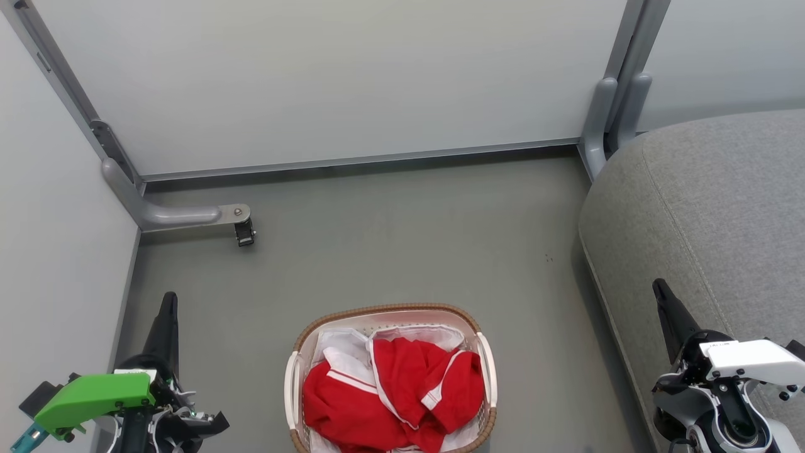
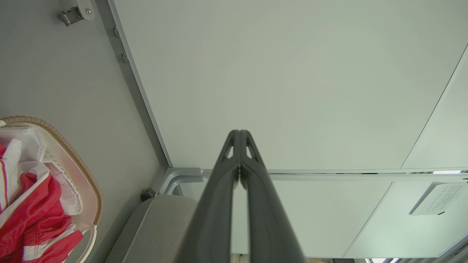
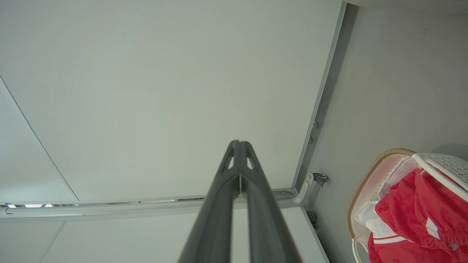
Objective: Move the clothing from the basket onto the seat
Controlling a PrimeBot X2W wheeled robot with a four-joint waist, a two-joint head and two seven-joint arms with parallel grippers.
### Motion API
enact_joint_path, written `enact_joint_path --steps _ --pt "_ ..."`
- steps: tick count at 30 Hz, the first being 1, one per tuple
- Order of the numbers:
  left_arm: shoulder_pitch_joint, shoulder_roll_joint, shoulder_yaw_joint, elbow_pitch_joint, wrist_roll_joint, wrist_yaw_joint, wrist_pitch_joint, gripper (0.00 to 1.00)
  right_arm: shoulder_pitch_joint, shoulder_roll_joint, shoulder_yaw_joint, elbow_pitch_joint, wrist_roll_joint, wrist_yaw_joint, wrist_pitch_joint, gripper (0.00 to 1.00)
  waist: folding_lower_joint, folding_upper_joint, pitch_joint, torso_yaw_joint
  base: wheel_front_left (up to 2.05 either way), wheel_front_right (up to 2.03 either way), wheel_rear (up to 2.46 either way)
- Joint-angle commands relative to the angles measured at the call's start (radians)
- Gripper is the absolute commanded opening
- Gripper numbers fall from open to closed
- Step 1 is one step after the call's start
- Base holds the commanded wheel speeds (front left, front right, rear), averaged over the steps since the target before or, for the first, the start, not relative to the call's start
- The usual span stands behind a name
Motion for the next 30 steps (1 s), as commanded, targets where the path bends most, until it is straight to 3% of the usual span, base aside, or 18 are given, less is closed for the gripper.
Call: enact_joint_path --steps 1,30 --pt "-0.01 0.006 0.001 -0.001 -0.003 -0.005 0.002 0.0 0.012 -0.006 -0.001 -0.002 0.004 -0.001 0.001 0.0 0.0 0.0 0.0 0.0 0.0 0.0 0.0" --pt "-0.01 0.006 0.001 -0.001 -0.003 -0.005 0.002 0.0 0.012 -0.006 -0.001 -0.002 0.004 -0.001 0.001 0.0 0.0 0.0 0.0 0.0 0.0 0.0 0.0"
